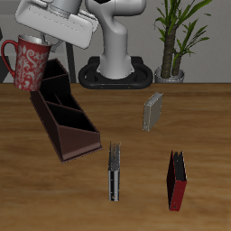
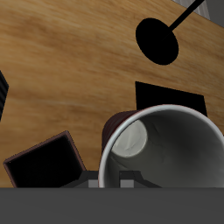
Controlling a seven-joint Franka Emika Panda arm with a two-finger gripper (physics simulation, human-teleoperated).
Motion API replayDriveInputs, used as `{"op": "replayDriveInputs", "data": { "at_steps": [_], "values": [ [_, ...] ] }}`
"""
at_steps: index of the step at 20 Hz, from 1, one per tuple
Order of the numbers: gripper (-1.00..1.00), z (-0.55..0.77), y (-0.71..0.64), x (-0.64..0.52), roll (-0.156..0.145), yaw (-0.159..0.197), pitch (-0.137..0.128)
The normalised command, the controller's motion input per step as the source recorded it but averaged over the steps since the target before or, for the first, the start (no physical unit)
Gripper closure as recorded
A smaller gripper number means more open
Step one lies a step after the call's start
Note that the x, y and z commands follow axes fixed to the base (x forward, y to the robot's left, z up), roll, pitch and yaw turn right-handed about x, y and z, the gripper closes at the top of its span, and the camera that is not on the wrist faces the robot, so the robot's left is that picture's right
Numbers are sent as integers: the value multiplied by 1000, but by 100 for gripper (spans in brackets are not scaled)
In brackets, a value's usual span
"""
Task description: Place the red mug into the right desk caddy's right compartment
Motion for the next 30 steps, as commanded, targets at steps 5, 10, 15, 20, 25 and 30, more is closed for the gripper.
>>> {"op": "replayDriveInputs", "data": {
  "at_steps": [5,10,15,20,25,30],
  "values": [
    [100,283,23,-682,-32,-60,-41],
    [100,-6,61,-564,1,-30,-12],
    [100,-75,39,-464,-7,-18,4],
    [100,-12,-21,-401,-11,28,-1],
    [100,-22,-20,-445,-25,27,8],
    [100,-53,47,-466,-22,10,-1]
  ]
}}
